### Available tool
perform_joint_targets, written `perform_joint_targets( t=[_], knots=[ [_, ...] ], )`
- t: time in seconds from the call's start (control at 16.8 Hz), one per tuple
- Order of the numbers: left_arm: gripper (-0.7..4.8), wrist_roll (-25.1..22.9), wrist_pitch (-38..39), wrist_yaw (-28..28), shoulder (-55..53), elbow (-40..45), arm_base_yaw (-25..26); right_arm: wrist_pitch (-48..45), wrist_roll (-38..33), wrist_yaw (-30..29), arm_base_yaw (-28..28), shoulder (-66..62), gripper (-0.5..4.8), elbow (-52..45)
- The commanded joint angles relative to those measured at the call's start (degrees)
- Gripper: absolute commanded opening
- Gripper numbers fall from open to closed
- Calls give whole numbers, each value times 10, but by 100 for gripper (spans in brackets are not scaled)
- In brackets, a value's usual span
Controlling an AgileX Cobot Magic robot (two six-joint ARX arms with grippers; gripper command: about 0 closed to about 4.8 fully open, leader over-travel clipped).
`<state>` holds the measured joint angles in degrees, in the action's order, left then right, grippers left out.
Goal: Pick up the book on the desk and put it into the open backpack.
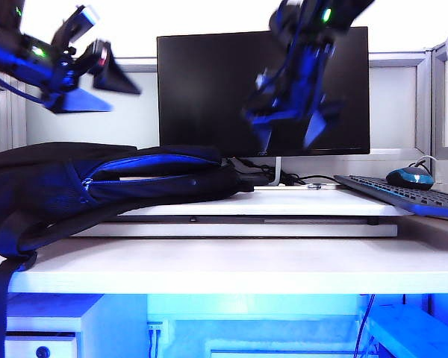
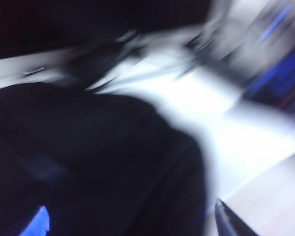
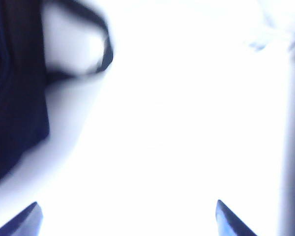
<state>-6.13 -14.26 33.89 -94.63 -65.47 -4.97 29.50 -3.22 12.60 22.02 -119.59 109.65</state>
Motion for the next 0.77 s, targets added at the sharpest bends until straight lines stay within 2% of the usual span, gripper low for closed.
perform_joint_targets(
  t=[0.06, 0.12, 0.24, 0.36, 0.48, 0.54, 0.6, 0.77],
  knots=[
    [460, -59, 82, -107, 83, 0, 2, 38, 8, 3, 0, 61, 462, 2],
    [452, -58, 91, -134, 123, 0, 2, 51, 12, 4, 0, 85, 462, 1],
    [440, -52, 114, -153, 211, 0, 2, 50, 15, 3, -8, 143, 461, -20],
    [425, -52, 181, -174, 293, 0, 2, 50, 13, 2, -25, 217, 461, -64],
    [426, -54, 264, -164, 358, 3, 27, 31, 13, -12, -50, 317, 461, -159],
    [426, -41, 284, -142, 384, 10, 48, 16, 14, -17, -59, 363, 461, -210],
    [425, 3, 288, -109, 419, 33, 80, 2, 14, -28, -74, 430, 461, -281],
    [424, 72, 286, -79, 514, 136, 138, -9, 14, -37, -76, 562, 461, -413]
  ],
)
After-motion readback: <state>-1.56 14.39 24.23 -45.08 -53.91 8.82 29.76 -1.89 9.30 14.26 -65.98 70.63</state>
